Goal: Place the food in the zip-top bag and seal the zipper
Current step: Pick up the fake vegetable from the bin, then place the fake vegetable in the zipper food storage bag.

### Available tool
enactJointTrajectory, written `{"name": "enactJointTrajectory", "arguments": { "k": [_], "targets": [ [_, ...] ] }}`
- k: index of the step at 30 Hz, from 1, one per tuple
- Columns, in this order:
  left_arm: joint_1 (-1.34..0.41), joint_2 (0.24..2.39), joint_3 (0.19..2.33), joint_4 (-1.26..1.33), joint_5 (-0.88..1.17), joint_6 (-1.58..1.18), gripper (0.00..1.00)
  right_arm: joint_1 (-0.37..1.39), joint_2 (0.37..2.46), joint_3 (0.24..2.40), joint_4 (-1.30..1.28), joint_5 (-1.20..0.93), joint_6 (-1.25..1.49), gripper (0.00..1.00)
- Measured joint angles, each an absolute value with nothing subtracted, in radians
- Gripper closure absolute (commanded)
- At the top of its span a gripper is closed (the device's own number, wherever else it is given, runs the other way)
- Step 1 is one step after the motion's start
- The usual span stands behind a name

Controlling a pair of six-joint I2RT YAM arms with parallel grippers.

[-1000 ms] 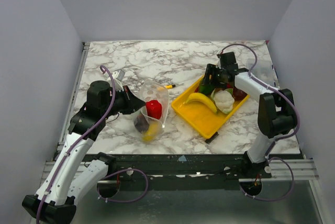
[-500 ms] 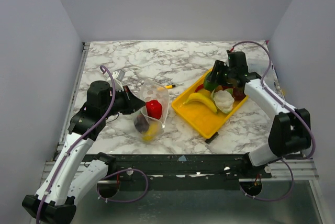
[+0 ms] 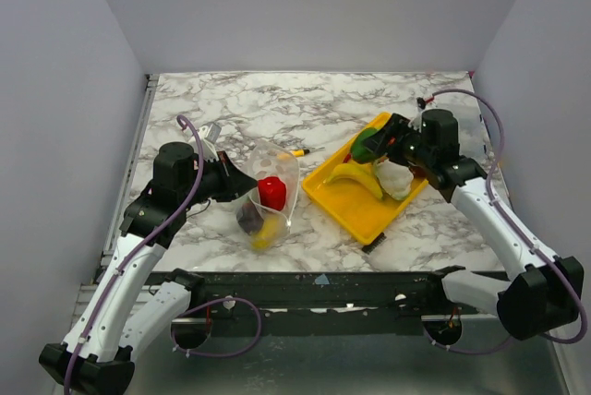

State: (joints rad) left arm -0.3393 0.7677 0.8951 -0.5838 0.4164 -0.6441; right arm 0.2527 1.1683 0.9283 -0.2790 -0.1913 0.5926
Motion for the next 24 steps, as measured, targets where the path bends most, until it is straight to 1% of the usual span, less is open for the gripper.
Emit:
{"name": "enactJointTrajectory", "arguments": {
  "k": [1, 4, 7, 11, 15, 19, 24],
  "targets": [
    [-0.339, 0.768, 0.895, -0.584, 0.417, -0.645, 1.0, 0.275, 1.161, 0.928, -0.27, -0.195, 0.611, 0.99],
    [-0.339, 0.769, 0.895, -0.584, 0.418, -0.646, 1.0, 0.424, 1.155, 0.952, -0.26, -0.171, 0.648, 0.99],
    [-0.339, 0.768, 0.895, -0.584, 0.421, -0.649, 1.0, 0.617, 1.179, 1.039, -0.273, -0.124, 0.666, 0.99],
    [-0.339, 0.768, 0.895, -0.584, 0.421, -0.653, 1.0, 0.777, 1.193, 1.156, -0.271, -0.061, 0.675, 1.0],
    [-0.339, 0.762, 0.895, -0.584, 0.42, -0.652, 1.0, 0.87, 1.184, 1.206, -0.254, 0.009, 0.677, 0.99],
    [-0.339, 0.76, 0.895, -0.584, 0.42, -0.652, 1.0, 0.913, 1.194, 1.233, -0.265, 0.014, 0.677, 0.99],
    [-0.339, 0.763, 0.895, -0.584, 0.42, -0.653, 1.0, 0.989, 1.295, 1.356, -0.358, 0.061, 0.651, 0.92]
  ]
}}
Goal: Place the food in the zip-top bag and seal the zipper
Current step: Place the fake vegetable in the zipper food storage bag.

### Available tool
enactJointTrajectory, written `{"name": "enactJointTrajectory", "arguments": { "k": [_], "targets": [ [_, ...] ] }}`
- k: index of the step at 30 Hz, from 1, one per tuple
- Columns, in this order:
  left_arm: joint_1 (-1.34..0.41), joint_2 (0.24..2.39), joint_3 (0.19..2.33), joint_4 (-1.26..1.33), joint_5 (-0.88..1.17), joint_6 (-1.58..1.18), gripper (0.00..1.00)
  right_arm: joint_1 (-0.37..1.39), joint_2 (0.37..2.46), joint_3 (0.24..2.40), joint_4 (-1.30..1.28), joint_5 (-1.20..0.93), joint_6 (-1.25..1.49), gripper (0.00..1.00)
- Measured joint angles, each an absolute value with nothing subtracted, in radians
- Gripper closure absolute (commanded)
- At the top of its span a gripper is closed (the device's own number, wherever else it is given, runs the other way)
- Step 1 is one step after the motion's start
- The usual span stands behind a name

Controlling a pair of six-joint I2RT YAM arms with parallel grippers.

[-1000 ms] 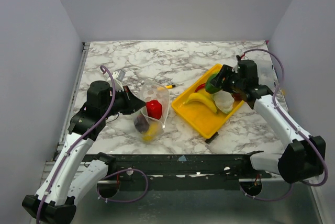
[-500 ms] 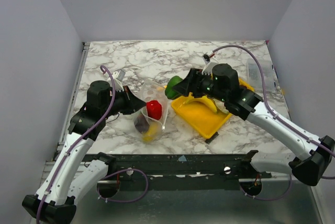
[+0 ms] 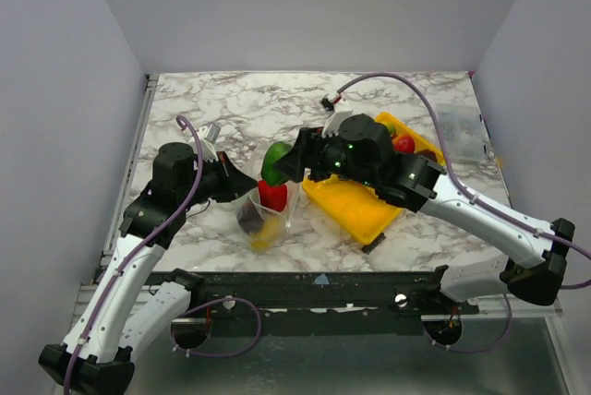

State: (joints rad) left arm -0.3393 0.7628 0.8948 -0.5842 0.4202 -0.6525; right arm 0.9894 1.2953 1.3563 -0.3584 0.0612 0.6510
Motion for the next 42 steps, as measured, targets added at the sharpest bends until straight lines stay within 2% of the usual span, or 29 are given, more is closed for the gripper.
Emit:
{"name": "enactJointTrajectory", "arguments": {
  "k": [6, 12, 17, 30, 37, 42],
  "targets": [
    [-0.339, 0.767, 0.895, -0.584, 0.42, -0.656, 1.0, 1.089, 1.421, 1.457, -0.532, 0.184, 0.622, 0.8],
    [-0.339, 0.767, 0.895, -0.584, 0.42, -0.66, 1.0, 1.12, 1.462, 1.465, -0.638, 0.253, 0.609, 0.57],
    [-0.339, 0.767, 0.895, -0.584, 0.42, -0.663, 1.0, 1.125, 1.462, 1.465, -0.641, 0.273, 0.607, 0.44],
    [-0.339, 0.77, 0.895, -0.584, 0.42, -0.664, 1.0, 1.162, 1.466, 1.465, -0.652, 0.304, 0.598, 0.27],
    [-0.339, 0.77, 0.895, -0.584, 0.42, -0.664, 1.0, 1.164, 1.466, 1.465, -0.654, 0.323, 0.588, 0.21],
    [-0.339, 0.77, 0.895, -0.585, 0.42, -0.664, 1.0, 1.164, 1.466, 1.465, -0.654, 0.324, 0.582, 0.2]
  ]
}}
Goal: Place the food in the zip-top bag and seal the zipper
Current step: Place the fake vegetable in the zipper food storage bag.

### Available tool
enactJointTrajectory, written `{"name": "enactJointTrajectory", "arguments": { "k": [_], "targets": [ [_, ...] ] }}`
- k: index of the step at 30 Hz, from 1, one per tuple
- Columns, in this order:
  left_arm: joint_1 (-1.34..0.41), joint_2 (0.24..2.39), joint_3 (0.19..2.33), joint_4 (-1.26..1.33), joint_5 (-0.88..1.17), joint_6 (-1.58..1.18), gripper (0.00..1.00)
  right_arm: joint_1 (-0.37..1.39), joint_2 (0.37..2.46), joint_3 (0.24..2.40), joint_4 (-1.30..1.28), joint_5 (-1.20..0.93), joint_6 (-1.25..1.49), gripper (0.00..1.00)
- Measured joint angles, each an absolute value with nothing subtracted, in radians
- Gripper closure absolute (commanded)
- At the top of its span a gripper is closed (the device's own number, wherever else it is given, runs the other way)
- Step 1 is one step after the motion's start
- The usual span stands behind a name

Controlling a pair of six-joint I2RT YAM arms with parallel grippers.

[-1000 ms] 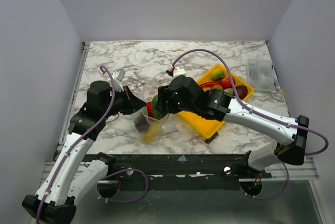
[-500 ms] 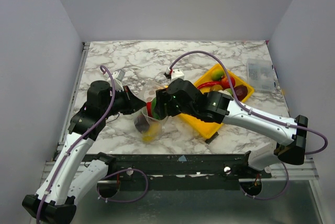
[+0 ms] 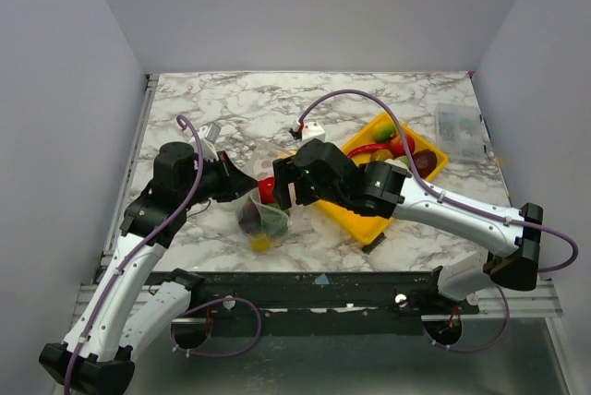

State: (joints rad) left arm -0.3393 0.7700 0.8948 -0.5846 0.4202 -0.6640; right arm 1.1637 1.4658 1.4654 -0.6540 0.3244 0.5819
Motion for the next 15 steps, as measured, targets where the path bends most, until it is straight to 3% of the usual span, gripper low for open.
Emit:
{"name": "enactJointTrajectory", "arguments": {
  "k": [15],
  "targets": [
    [-0.339, 0.77, 0.895, -0.584, 0.42, -0.664, 1.0, 1.164, 1.39, 1.459, -0.687, 0.489, 0.591, 0.19]
  ]
}}
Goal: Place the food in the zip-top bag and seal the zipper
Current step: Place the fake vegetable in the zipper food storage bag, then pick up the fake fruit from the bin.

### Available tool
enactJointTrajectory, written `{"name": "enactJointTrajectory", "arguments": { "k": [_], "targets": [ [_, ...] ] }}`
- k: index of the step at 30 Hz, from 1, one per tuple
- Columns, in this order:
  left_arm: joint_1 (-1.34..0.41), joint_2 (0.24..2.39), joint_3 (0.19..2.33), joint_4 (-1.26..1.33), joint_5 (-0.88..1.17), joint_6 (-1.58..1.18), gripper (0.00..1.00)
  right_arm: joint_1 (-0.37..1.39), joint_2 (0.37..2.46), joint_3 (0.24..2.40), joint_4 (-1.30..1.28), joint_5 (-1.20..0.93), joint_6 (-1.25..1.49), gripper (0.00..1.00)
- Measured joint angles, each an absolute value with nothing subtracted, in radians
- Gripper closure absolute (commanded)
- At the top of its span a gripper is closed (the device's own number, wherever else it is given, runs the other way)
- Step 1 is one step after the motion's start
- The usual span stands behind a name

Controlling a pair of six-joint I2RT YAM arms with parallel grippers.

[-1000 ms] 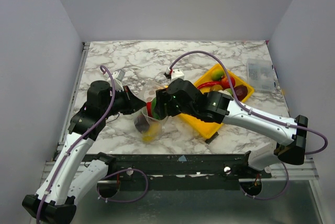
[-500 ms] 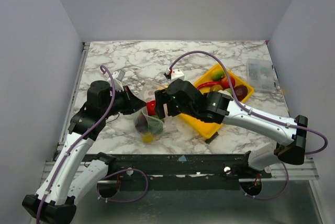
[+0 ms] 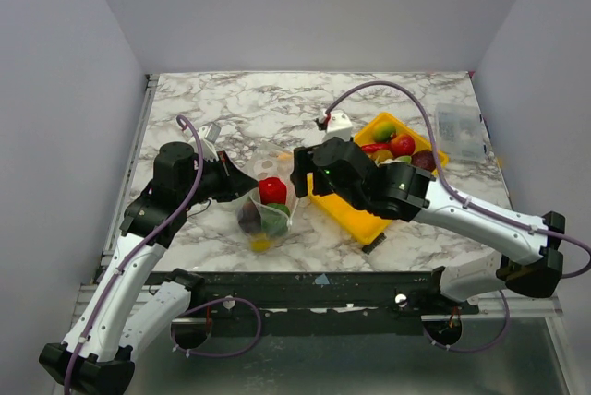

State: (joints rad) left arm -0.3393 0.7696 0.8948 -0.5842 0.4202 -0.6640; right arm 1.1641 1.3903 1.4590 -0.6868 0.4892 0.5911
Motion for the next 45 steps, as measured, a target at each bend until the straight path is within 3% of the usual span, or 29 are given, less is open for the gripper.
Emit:
{"name": "enactJointTrajectory", "arguments": {
  "k": [2, 4, 6, 11, 18, 28, 38, 42, 45],
  "targets": [
    [-0.339, 0.77, 0.895, -0.585, 0.421, -0.664, 1.0, 1.164, 1.359, 1.454, -0.702, 0.56, 0.596, 0.14],
    [-0.339, 0.77, 0.895, -0.584, 0.42, -0.664, 1.0, 1.164, 1.329, 1.452, -0.715, 0.648, 0.604, 0.03],
    [-0.339, 0.77, 0.895, -0.584, 0.42, -0.664, 1.0, 1.164, 1.298, 1.448, -0.724, 0.727, 0.611, 0.0],
    [-0.339, 0.77, 0.895, -0.585, 0.421, -0.664, 1.0, 1.098, 1.161, 1.359, -0.695, 0.848, 0.576, 0.0],
    [-0.339, 0.77, 0.895, -0.584, 0.421, -0.664, 1.0, 0.759, 1.097, 1.281, -0.641, 0.834, 0.517, 0.0],
    [-0.339, 0.773, 0.895, -0.584, 0.421, -0.664, 1.0, 0.277, 1.245, 1.142, -0.613, 0.548, 0.491, 0.0],
    [-0.339, 0.78, 0.895, -0.584, 0.422, -0.664, 1.0, 0.148, 1.354, 0.977, -0.459, 0.447, 0.553, 0.01],
    [-0.339, 0.78, 0.895, -0.584, 0.423, -0.664, 1.0, 0.123, 1.385, 0.963, -0.381, 0.442, 0.552, 0.15],
    [-0.339, 0.78, 0.895, -0.584, 0.423, -0.664, 1.0, 0.102, 1.414, 0.963, -0.336, 0.426, 0.547, 0.17]
  ]
}}
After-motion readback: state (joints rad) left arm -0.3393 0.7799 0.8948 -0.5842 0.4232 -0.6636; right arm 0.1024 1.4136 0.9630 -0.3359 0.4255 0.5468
